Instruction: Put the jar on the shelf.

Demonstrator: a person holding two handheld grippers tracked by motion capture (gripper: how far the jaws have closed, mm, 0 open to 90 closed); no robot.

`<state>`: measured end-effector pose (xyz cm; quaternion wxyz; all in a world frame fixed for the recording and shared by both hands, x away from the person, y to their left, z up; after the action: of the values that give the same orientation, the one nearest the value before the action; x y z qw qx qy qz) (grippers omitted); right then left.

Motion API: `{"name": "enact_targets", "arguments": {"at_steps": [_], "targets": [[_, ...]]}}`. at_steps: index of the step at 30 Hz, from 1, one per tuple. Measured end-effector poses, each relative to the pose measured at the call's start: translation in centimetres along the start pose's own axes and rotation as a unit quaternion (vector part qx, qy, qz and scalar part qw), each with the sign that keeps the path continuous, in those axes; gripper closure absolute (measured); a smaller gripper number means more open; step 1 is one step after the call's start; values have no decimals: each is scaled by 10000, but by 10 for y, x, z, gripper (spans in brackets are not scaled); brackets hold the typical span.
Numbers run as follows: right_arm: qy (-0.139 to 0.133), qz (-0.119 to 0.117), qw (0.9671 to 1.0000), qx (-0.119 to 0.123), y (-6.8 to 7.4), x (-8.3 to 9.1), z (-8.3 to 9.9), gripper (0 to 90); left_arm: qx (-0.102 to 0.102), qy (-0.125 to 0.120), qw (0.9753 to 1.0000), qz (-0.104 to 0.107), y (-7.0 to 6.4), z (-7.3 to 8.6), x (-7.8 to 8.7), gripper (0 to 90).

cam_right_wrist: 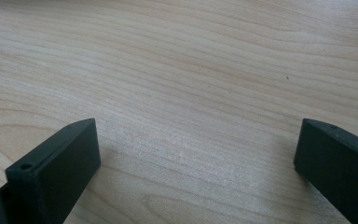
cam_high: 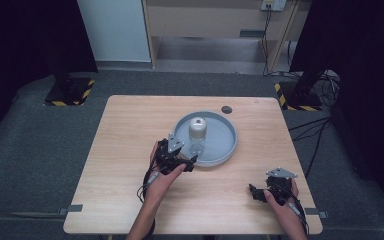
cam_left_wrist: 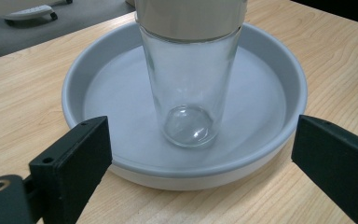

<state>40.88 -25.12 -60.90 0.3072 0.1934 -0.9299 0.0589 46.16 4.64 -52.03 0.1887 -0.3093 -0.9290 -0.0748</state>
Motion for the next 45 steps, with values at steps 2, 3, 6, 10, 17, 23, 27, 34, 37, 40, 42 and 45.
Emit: {"name": "enact_targets", "arguments": {"at_steps": [2, 3, 6, 10, 17, 23, 27, 34, 37, 40, 42, 45], "targets": [[1, 0, 10000, 0, 0, 0, 0, 3, 28, -5, 10000, -11, 0, 0, 1, 31], [0, 0, 10000, 1, 0, 0, 0, 3, 26, 3, 10000, -17, 1, 1, 1, 30], [0, 0, 10000, 1, 0, 0, 0, 3, 32, 27, 10000, -12, 1, 2, 2, 26], [-1, 0, 10000, 1, 0, 0, 0, 3, 47, 44, 10000, -19, 1, 4, 5, 25], [0, 0, 10000, 1, 0, 0, 0, 3, 64, 63, 9999, -60, 2, 5, 9, 24], [0, 0, 10000, 2, 0, 0, 0, 3, 107, 68, 9999, -72, 2, 7, 13, 24], [-1, 1, 10000, 1, 0, 0, 0, 2, 100, 97, 9999, -75, 2, 9, 14, 24], [0, 0, 10000, 1, 0, 0, 0, 2, 121, 103, 9998, -84, 2, 12, 17, 24], [0, 1, 10000, 1, 0, 0, 0, 3, 119, 100, 9998, -87, 2, 14, 19, 24], [0, 1, 10000, 1, 0, 0, 0, 3, 107, 91, 9999, -83, 1, 14, 21, 24], [0, 1, 10000, 1, 0, 0, 0, 3, 110, 80, 9999, -76, 1, 14, 22, 24], [0, 0, 10000, 2, 0, 0, 0, 3, 101, 11, 9999, -106, 1, 12, 25, 24]]}}
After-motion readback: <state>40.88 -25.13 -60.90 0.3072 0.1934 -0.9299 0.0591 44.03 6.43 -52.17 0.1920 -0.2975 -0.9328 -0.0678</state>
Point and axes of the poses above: each handheld gripper's, and its own axes: x roughly backward along the jaws, z roughly out of its underside, y roughly to its left, the point moved 9 cm from there along -x, roughly forward along the jaws, and after that the axes turned 9 degrees about -y, right-handed, at the moved point
